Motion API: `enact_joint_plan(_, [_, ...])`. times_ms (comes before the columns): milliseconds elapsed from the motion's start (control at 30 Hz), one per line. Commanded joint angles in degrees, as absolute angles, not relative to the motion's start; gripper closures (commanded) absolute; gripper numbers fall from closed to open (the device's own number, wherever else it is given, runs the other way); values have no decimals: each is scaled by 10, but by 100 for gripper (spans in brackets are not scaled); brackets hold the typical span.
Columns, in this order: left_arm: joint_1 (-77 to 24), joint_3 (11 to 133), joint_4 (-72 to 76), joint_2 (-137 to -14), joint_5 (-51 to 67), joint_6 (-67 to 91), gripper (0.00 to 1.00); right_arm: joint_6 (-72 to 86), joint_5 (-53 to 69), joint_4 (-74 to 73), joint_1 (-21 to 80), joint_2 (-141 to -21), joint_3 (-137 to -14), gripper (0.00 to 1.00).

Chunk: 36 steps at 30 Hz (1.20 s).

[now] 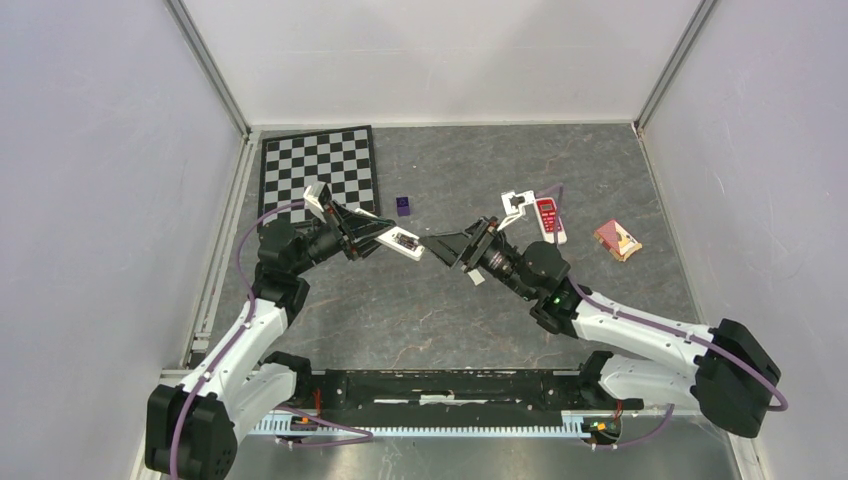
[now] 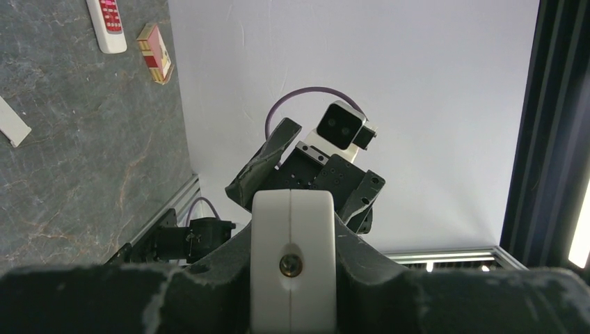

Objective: Load the batteries into the remote control
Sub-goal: Load the battery into the remote control.

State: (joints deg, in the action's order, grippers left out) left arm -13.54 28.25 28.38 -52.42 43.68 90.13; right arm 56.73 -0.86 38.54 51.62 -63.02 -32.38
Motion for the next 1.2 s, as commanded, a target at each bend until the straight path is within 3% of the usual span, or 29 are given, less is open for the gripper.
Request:
enact_joint_plan(0, [-136, 295, 300, -514, 445, 875, 98, 562, -4, 398, 514, -639, -350, 20])
enact_joint_plan(500, [-136, 301, 305, -509, 456, 870, 98, 570, -2, 397, 514, -676, -351, 25])
enact_joint_plan(800, [-136, 313, 388, -488, 504, 834, 98, 602, -2, 385, 509, -697, -345, 32])
enact_joint_plan(1167, [-136, 343, 264, -438, 476, 668, 98, 488, -23, 173, 508, -728, -406, 39])
